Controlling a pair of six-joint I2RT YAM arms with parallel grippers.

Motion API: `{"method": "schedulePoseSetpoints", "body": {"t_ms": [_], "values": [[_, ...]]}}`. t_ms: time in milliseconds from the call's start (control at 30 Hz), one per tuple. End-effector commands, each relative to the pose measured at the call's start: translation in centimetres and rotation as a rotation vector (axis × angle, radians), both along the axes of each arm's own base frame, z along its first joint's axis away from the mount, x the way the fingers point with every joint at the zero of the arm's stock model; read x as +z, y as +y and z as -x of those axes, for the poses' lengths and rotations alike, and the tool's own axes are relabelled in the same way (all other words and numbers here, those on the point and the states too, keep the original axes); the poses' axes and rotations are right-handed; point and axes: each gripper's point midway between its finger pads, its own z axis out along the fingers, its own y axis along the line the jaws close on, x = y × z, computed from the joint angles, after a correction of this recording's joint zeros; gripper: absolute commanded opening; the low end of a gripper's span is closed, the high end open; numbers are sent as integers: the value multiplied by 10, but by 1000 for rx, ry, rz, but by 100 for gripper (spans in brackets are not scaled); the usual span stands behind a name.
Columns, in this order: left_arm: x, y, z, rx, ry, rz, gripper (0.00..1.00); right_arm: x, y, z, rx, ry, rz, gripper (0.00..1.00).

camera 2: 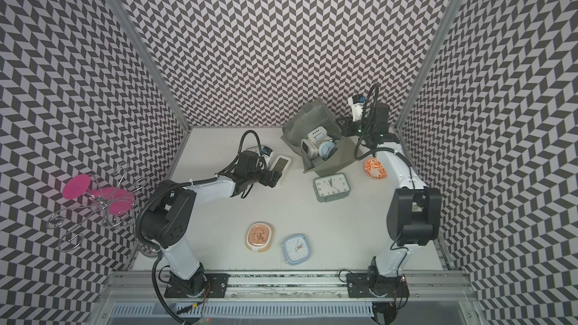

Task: Put the alarm clock into the canvas bag
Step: Pick up the alarm from the center of the board.

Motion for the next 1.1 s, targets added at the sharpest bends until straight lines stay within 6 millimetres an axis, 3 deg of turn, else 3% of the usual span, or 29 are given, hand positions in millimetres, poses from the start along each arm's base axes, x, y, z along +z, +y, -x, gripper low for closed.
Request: {"method": "schedulePoseSetpoints", "body": {"t_ms": [0, 633, 800, 1067], "values": [[6, -5, -9, 11, 4, 40, 99, 17, 7, -2, 27, -67, -14, 0], [-38, -7, -1, 47, 125, -39, 99, 17, 7, -2, 28, -66, -21, 0], [-27, -6, 9, 60, 99, -55, 99, 18, 7, -2, 30, -68, -23, 0], [20, 4, 16, 162, 9, 77, 99, 18, 8, -4, 34, -68, -24, 0]]}}
